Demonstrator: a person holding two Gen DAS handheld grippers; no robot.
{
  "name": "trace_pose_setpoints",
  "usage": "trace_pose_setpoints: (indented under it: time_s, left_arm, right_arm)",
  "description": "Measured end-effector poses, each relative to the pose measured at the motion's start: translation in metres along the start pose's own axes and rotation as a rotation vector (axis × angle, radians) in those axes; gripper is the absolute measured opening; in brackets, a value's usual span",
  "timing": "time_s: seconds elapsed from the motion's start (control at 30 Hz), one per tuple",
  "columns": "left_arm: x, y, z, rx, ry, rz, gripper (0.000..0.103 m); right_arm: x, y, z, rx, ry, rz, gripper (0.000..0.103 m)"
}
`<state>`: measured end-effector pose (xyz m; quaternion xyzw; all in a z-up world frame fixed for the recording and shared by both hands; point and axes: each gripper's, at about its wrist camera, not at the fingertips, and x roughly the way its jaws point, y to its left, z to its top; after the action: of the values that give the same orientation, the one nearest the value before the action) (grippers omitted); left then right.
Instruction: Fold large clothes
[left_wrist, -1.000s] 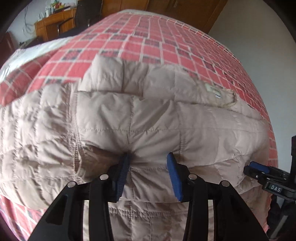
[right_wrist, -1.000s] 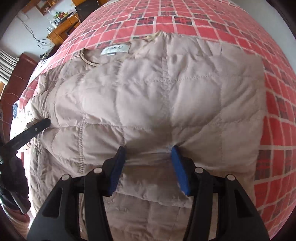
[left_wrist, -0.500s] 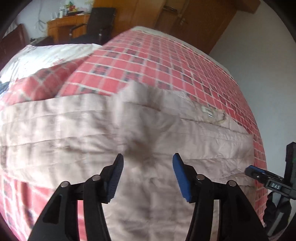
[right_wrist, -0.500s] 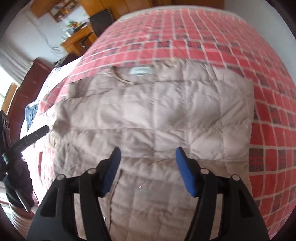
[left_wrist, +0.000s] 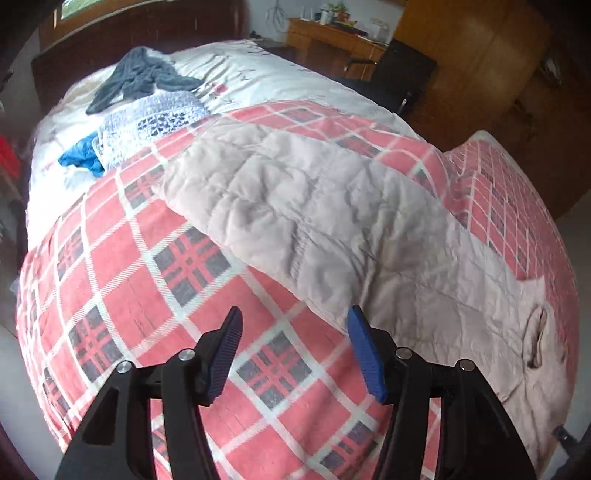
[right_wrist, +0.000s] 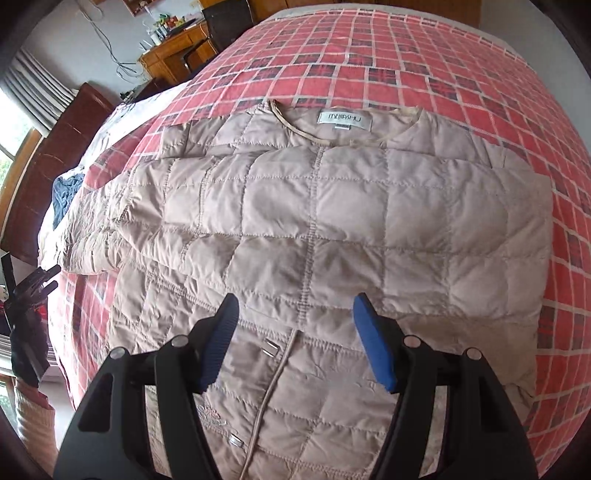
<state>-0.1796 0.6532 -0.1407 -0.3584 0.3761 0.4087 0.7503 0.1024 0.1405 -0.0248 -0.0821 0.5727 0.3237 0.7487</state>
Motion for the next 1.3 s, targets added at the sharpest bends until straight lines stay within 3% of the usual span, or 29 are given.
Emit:
trace_pose_setpoints:
  time_s: [0.07, 0.17, 0.27, 0.4, 0.57, 0.73, 0.93, 1.17, 1.3]
  left_arm:
    - [0.008, 0.011, 0.011, -0.076, -0.002, -0.078, 0.058]
    - [0.017, 0.019, 0.023, -0.144, -0.013, -0.125, 0.056]
    - [0.023, 0.024, 0.03, -0.2, -0.017, -0.145, 0.043]
    - [0.02, 0.044, 0.035, -0.264, -0.044, -0.147, 0.012]
    - [-0.007, 0.039, 0.038, -0.289, -0.156, -0.191, 0.004]
    - [-0.061, -0.009, 0.043, -0.16, -0.294, -0.255, 0.004]
    - [-0.108, -0.098, 0.031, 0.08, -0.358, -0.342, 0.004]
    - [-0.12, -0.219, -0.019, 0.377, -0.347, -0.422, 0.004]
    - [-0.104, -0.268, -0.054, 0.498, -0.289, -0.462, 0.004]
  right_arm:
    - [0.003, 0.001, 0.0, -0.004, 0.004, -0.001, 0.064]
    - [0.006, 0.001, -0.001, -0.006, 0.011, -0.018, 0.064]
    - [0.008, -0.003, -0.003, 0.003, 0.017, -0.025, 0.064]
    - [0.006, -0.01, -0.006, 0.012, 0.016, -0.044, 0.064]
    - [-0.001, -0.018, -0.008, 0.019, 0.008, -0.064, 0.064]
    - [-0.008, -0.026, -0.012, 0.019, -0.003, -0.088, 0.064]
    - [-0.019, -0.042, -0.016, 0.048, -0.023, -0.096, 0.064]
    - [-0.03, -0.064, -0.021, 0.101, -0.047, -0.096, 0.064]
    - [-0.036, -0.075, -0.024, 0.127, -0.054, -0.096, 0.064]
